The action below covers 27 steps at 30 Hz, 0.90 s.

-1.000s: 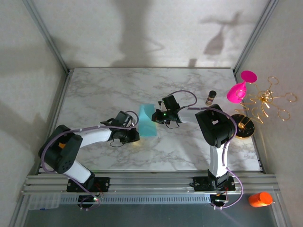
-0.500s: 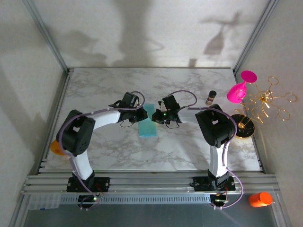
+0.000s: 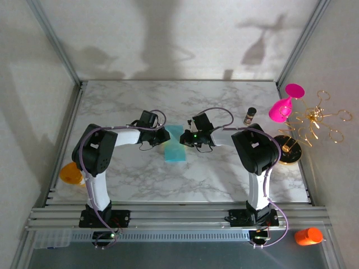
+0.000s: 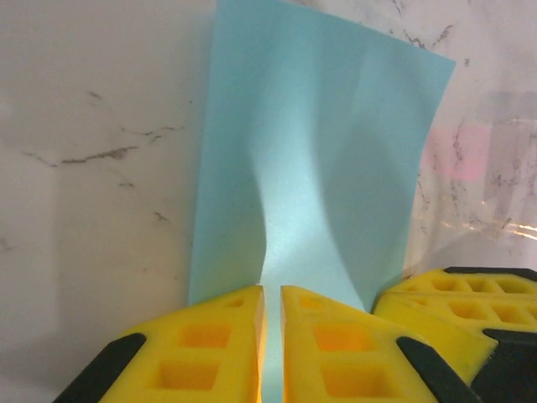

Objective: Fold a paper plane with a square sheet of paper (pick it up from the middle)
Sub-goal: First fold the square sheet of paper in half at the center of the table.

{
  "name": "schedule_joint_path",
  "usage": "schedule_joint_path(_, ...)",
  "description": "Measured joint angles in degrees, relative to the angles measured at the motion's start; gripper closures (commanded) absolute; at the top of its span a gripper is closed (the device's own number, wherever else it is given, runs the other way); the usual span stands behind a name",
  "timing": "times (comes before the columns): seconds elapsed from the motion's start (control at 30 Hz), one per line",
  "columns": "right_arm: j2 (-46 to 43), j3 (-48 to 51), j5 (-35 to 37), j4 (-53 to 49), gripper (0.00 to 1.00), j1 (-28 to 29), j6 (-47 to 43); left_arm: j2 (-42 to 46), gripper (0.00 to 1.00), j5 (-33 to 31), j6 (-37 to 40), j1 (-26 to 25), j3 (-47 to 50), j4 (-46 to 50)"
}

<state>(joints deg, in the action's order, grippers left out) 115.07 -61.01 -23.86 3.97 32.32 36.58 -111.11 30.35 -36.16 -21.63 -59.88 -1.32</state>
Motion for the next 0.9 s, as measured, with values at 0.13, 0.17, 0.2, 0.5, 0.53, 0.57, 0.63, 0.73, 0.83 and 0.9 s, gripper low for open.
schedule_joint_path(0.13,-0.17,0.37,0.07,0.59,0.99,0.00,-0.17,0.48,0.85,0.37,1.09,1.86,0.13,0.83)
schedule_joint_path(0.17,-0.22,0.44,0.11,0.74,0.99,0.00,-0.22,0.79,0.85,0.04,1.53,2.62,0.13,1.53)
schedule_joint_path(0.2,-0.22,0.48,0.13,0.76,0.99,0.00,-0.24,1.18,0.84,-0.44,1.77,3.34,0.13,2.14)
schedule_joint_path(0.5,-0.26,0.42,0.17,0.70,0.99,0.00,-0.63,6.25,0.84,0.04,-0.07,2.95,0.11,-0.02)
schedule_joint_path(0.53,-0.24,0.42,0.17,0.70,0.99,0.00,-0.63,6.25,0.84,0.35,-0.46,1.97,0.11,-0.87)
schedule_joint_path(0.57,-0.24,0.42,0.17,0.70,0.99,0.00,-0.63,6.08,0.84,0.59,-0.96,1.05,0.09,-1.33)
schedule_joint_path(0.63,-0.22,0.42,0.15,0.72,0.99,0.00,-0.66,5.14,0.84,1.14,-1.62,-0.37,-0.52,-1.86)
schedule_joint_path(0.73,-0.22,0.42,0.15,0.72,0.99,0.00,-0.70,1.97,0.84,1.42,-2.27,-1.55,-2.43,-2.80)
schedule_joint_path(0.83,-0.22,0.42,0.15,0.70,0.99,0.00,-0.92,-0.50,0.84,1.33,-2.86,-1.40,-3.13,-3.06)
schedule_joint_path(0.9,-0.22,0.44,0.15,0.70,0.99,0.00,-1.03,-2.03,0.84,1.03,-2.89,-1.14,-3.61,-2.97)
